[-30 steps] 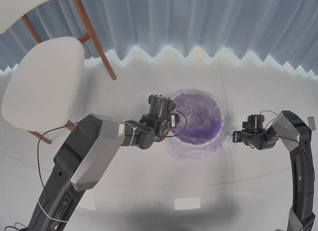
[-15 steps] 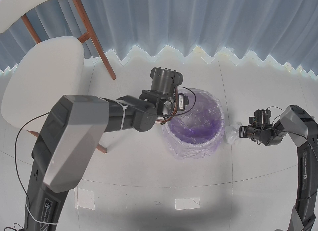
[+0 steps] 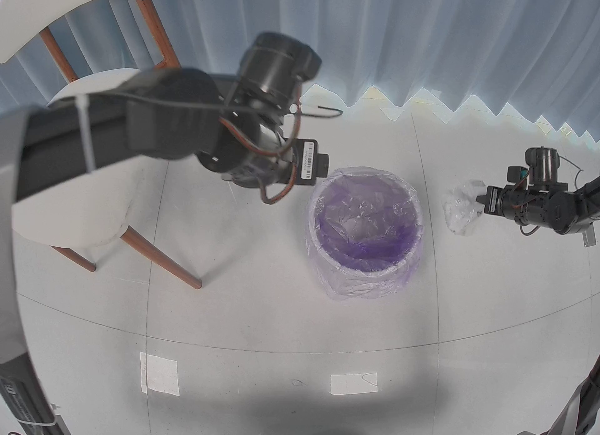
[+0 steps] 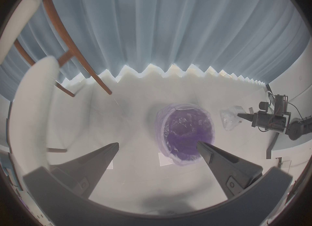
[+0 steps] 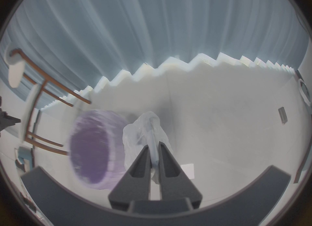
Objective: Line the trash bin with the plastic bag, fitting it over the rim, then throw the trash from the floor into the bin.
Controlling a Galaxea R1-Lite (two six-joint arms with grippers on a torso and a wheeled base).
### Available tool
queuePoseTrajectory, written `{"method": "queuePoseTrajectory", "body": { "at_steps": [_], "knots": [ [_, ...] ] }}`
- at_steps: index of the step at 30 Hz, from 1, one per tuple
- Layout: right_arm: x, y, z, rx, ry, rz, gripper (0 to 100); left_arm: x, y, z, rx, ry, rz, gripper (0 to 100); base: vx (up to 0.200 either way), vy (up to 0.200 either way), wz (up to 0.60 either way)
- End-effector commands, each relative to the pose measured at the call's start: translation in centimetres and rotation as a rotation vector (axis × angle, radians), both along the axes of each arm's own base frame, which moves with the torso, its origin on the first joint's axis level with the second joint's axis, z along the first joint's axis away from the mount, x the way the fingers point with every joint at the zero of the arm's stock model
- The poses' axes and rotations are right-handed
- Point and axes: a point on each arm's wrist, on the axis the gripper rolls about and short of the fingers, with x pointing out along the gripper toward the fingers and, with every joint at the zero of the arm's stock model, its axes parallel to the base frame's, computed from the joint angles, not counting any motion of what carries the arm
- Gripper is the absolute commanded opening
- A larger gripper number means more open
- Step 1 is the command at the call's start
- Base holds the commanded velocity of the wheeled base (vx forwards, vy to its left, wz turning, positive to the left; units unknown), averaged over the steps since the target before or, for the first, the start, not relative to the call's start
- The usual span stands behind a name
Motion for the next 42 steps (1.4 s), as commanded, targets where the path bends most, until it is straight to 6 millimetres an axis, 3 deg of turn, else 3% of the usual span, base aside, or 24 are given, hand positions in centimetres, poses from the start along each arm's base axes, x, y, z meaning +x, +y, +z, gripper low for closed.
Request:
{"method": "queuePoseTrajectory", "body": {
  "at_steps": [1,5,8,14,17,20,24,28,29,32,35,37,39,42],
  "knots": [
    [-14.1,6.9,11.6,0.13,-0.149,0.277,0,-14.1,12.2,7.9,-0.002,0.01,0.019,100,0.0,0.0,0.0],
    [-14.7,10.2,10.5,0.126,-0.107,0.394,0,-14.3,14.4,3.9,-0.021,-0.024,0.091,100,0.0,0.0,0.0],
    [-13.9,12.8,8.4,0.102,-0.059,0.452,0,-14.6,16.1,2.4,-0.068,-0.118,0.143,100,0.0,0.0,0.0],
    [-8.4,16.7,2.4,0.062,-0.096,0.422,0,-14.9,19.2,1.7,-0.041,-0.191,0.254,100,0.0,0.0,0.0],
    [-6.7,17.5,0.9,0.031,-0.142,0.417,0,-14.7,19.7,2.3,-0.078,-0.251,0.284,100,0.0,0.0,0.0],
    [-6.7,17.5,-0.9,0.002,-0.106,0.423,0,-15.1,20.6,2.5,-0.1,-0.302,0.328,100,0.0,0.0,0.0],
    [-6.0,17.6,-3.2,-0.009,-0.088,0.423,0,-16.3,22.8,1.2,-0.08,-0.312,0.43,100,0.0,0.0,0.0],
    [-4.6,17.5,-4.2,-0.001,-0.125,0.4,0,-17.6,23.7,0.3,-0.093,-0.345,0.465,100,0.0,0.0,0.0],
    [-4.2,17.3,-4.4,-0.001,-0.128,0.391,100,-18.0,24.0,-0.1,-0.098,-0.356,0.471,100,0.0,0.0,0.0],
    [-3.6,17.0,-4.3,0.009,-0.143,0.374,100,-18.8,24.5,-0.8,-0.1,-0.364,0.487,100,0.0,0.0,0.0],
    [-3.4,16.4,-2.9,0.021,-0.19,0.35,100,-19.7,24.7,-0.9,-0.108,-0.379,0.492,100,0.0,0.0,0.0],
    [-4.3,14.6,0.5,0.02,-0.271,0.277,100,-20.7,24.9,-1.5,-0.114,-0.387,0.493,100,0.0,0.0,0.0],
    [-5.3,13.1,2.7,0.018,-0.327,0.225,100,-21.6,25.0,-1.8,-0.124,-0.409,0.493,100,0.0,0.0,0.0],
    [-9.1,9.5,7.5,0.02,-0.448,0.116,100,-23.4,25.2,-3.2,-0.127,-0.416,0.495,100,0.0,0.0,0.0]
  ]
}}
